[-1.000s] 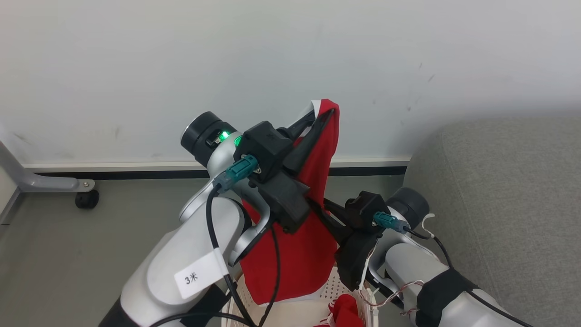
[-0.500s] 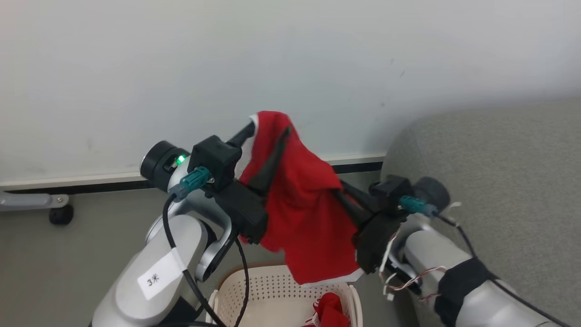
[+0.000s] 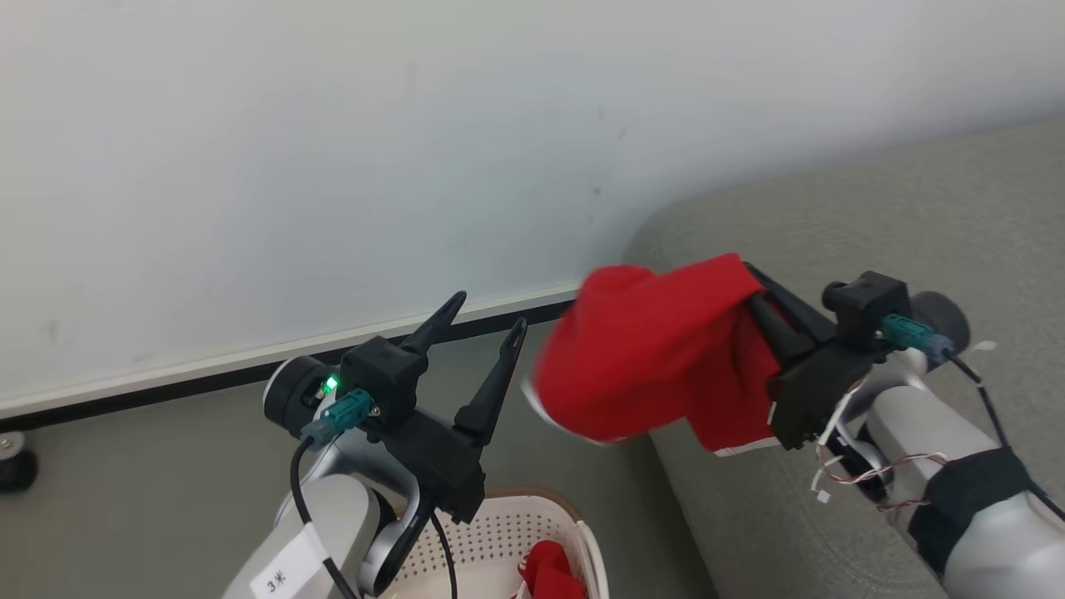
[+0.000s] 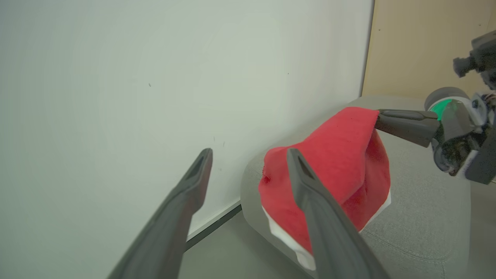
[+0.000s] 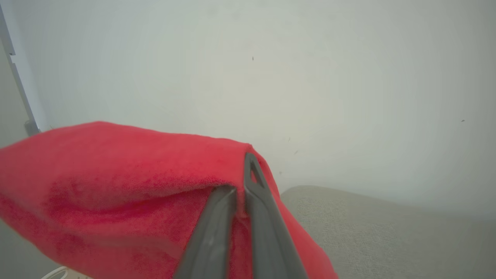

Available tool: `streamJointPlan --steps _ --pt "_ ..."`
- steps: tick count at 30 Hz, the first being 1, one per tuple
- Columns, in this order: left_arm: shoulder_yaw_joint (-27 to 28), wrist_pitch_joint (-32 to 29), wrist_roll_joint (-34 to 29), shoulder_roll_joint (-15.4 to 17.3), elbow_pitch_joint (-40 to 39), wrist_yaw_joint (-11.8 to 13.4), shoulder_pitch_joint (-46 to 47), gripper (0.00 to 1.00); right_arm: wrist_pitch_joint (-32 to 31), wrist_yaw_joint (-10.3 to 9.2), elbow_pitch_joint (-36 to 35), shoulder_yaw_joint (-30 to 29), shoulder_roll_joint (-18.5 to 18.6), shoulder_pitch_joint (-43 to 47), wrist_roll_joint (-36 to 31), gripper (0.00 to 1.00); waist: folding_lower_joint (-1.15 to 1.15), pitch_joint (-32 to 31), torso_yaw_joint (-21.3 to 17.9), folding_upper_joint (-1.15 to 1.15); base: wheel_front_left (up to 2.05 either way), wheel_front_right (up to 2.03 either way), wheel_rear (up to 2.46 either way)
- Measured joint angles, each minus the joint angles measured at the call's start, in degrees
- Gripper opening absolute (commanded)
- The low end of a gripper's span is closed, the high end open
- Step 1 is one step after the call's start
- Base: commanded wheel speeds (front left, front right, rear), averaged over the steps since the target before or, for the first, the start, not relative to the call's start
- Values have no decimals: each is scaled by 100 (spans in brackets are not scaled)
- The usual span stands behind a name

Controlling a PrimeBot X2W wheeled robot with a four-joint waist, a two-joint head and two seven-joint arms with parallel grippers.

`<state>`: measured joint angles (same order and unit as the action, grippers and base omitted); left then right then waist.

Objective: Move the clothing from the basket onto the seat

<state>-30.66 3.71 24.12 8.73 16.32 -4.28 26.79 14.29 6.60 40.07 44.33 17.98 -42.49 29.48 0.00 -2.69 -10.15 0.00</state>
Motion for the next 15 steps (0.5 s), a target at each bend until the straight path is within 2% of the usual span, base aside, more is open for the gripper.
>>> streamJointPlan --steps 15 --pt "-207 308 52 -116 -87 30 -721 100 0 -270 -727 -350 748 644 35 0 0 -53 -1029 0 0 0 0"
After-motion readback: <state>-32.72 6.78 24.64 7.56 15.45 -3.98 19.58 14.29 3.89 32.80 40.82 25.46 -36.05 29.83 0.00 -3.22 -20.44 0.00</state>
